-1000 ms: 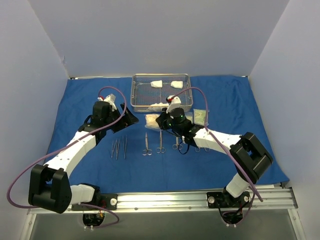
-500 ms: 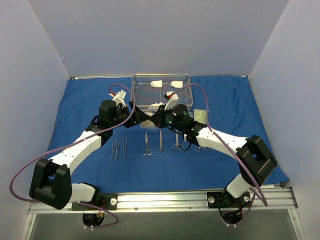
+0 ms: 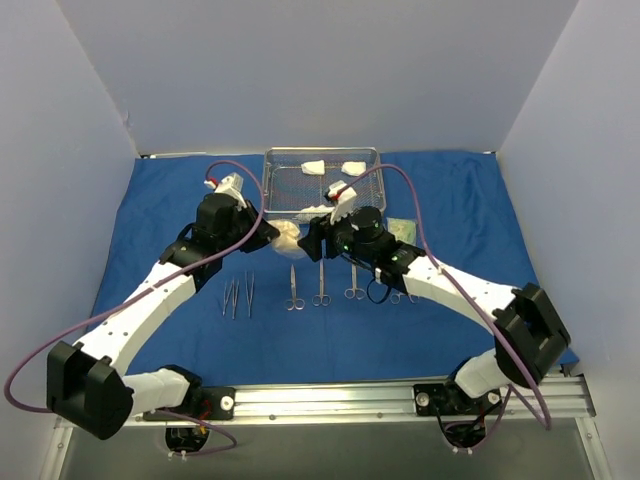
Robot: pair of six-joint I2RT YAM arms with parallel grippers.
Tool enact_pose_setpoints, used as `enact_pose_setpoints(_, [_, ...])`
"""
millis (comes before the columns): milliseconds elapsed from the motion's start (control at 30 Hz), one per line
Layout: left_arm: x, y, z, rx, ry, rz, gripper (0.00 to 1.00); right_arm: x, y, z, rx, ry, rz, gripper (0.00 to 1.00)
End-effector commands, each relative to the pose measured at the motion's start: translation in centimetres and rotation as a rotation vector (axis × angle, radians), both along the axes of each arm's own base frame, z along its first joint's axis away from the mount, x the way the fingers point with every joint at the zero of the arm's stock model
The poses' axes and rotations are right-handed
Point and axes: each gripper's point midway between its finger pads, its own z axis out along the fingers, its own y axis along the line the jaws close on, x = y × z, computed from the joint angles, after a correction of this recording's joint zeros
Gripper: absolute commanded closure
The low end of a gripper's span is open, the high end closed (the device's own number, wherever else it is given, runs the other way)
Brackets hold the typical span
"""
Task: Open and lay out the surgical kit
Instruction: Place the medical item in the surgical kit.
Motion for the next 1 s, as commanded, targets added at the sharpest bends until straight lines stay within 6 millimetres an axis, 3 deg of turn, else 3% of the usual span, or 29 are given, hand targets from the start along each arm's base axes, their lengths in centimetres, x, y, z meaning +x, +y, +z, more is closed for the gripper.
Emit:
enact_pose_setpoints(0, [-1.2,3.3,0.8,0.14,0.069,0.138,0.92,-1.9,0.0,5.1,-0.162,-0.313,0.118,0.39])
enact_pose_setpoints(33, [-1.2,3.4,1.8,0.13,0.08,0.159,0.94,-2.3,-0.4,5.5,-0.214,-0.36,0.109,0.33])
enact_pose_setpoints(67, [-2.1,4.1,0.5,0.174,0.155,0.174,0.95,-3.9,0.7,5.7,-0.248,-0.408,0.161,0.3])
enact_pose_setpoints(133, [-2.2,4.6,1.3,0.193,0.179,0.203,0.96,-4.9,1.3,5.7,-0.345,-0.514,0.23,0.26])
enact_pose_setpoints(167, [-2.8,4.8,0.6,0.207,0.229,0.212,0.96,-6.1,2.3,5.6,-0.364,-0.544,0.275,0.25])
enact_pose_setpoints(433, [-4.0,4.5,2.5,0.14,0.266,0.244,0.96,-5.4,7.0,6.2,-0.374,-0.655,0.291,0.21])
enact_pose_setpoints(667, [-5.1,4.0,3.2,0.089,0.253,0.261,0.96,-4.4,9.3,4.4,-0.338,-0.632,0.246,0.23])
enact_pose_setpoints(767, [-5.1,4.0,2.9,0.091,0.26,0.269,0.96,-3.8,9.7,4.7,-0.288,-0.626,0.195,0.35])
enact_pose_setpoints(833, [-5.1,4.0,2.7,0.096,0.268,0.273,0.95,-3.4,9.5,5.1,-0.23,-0.609,0.134,0.6])
enact_pose_setpoints(900, [-4.9,4.0,2.8,0.097,0.264,0.277,0.83,-3.1,9.0,4.9,-0.186,-0.556,0.069,0.79])
enact_pose_setpoints(933, [-4.8,4.1,2.7,0.101,0.265,0.283,0.68,-2.7,8.5,4.7,-0.18,-0.535,0.029,0.83])
enact_pose_setpoints(967, [-4.6,4.0,3.0,0.096,0.252,0.279,0.62,-2.4,8.0,4.4,-0.168,-0.507,0.001,0.87])
